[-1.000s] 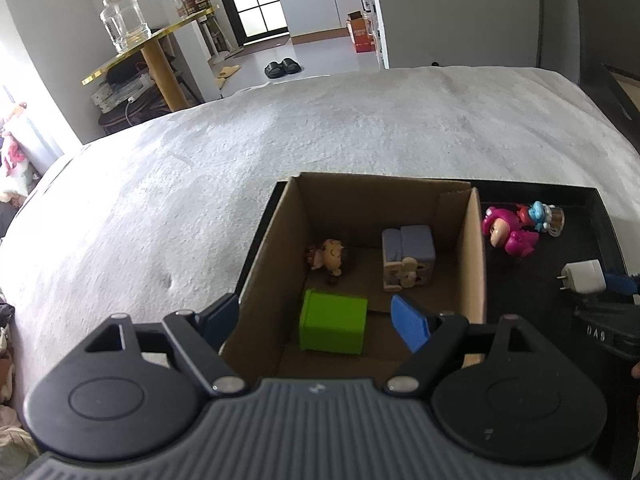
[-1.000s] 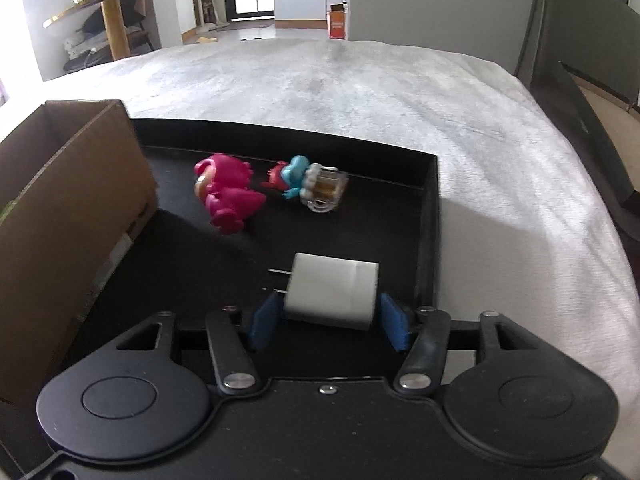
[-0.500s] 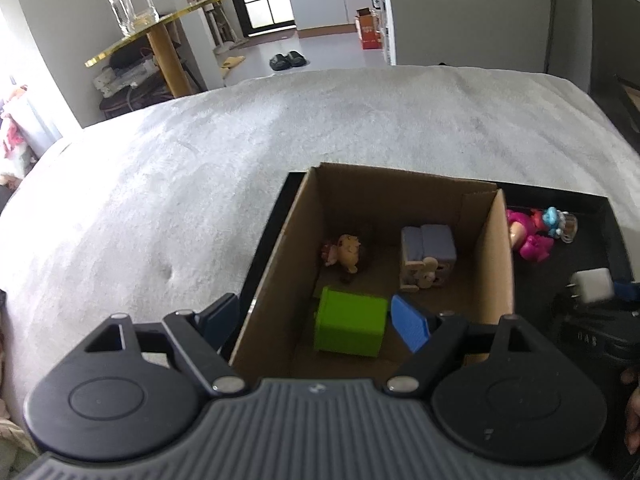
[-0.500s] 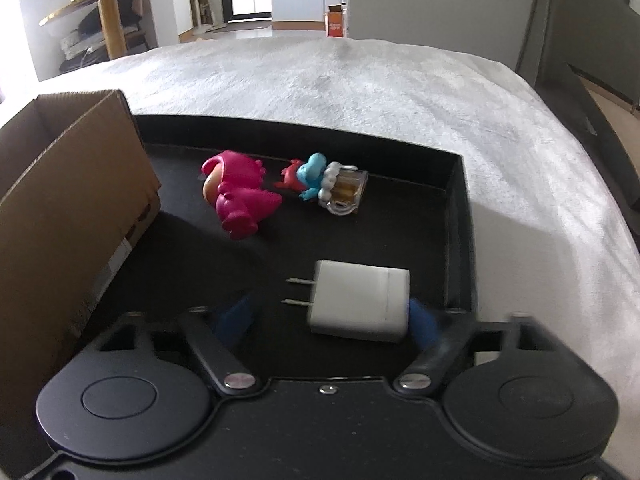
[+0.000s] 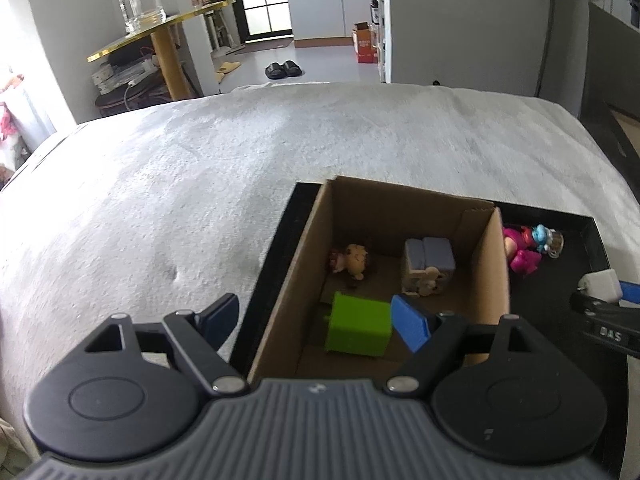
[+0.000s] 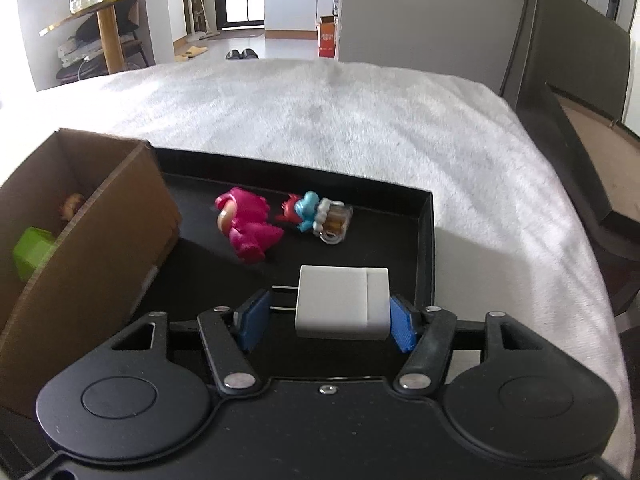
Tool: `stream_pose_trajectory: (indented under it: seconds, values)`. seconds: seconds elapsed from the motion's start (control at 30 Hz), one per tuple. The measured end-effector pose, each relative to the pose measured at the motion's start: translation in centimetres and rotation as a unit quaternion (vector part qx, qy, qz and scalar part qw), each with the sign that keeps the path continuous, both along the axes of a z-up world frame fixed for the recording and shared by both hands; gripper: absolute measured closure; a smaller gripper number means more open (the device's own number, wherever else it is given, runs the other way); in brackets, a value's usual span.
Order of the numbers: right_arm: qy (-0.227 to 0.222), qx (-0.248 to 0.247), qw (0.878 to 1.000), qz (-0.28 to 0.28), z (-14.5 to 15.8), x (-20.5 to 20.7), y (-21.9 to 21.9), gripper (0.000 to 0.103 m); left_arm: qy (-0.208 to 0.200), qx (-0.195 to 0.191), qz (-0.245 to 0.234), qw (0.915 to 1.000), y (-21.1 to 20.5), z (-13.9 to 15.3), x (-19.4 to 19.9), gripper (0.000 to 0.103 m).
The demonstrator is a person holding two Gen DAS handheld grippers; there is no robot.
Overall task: Organize rigid objects
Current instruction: 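Carry the white block into the box and open the right gripper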
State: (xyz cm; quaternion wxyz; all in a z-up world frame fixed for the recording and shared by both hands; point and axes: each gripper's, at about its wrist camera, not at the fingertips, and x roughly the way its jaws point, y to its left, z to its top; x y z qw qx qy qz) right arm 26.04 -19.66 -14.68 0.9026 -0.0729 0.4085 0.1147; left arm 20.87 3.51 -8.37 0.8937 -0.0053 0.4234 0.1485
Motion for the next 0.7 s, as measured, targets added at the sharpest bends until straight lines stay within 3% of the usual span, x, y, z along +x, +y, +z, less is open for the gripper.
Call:
stream_pose_trajectory:
  seconds: [0.4,0.7]
  values:
    - [-0.032,-0.017,0.999,0.014,3.3,-1.9,3.1,0.042,-0.003,-0.027,0.015,0.9995,3.2,-0.7,-1.6,0.021]
    - [-0.044,-0.028,0.998,0.017,5.7,-2.5,5.5,0.042,-0.008,-0.095,0.006,0.9954,4.8,-2.1,-2.3,0.026]
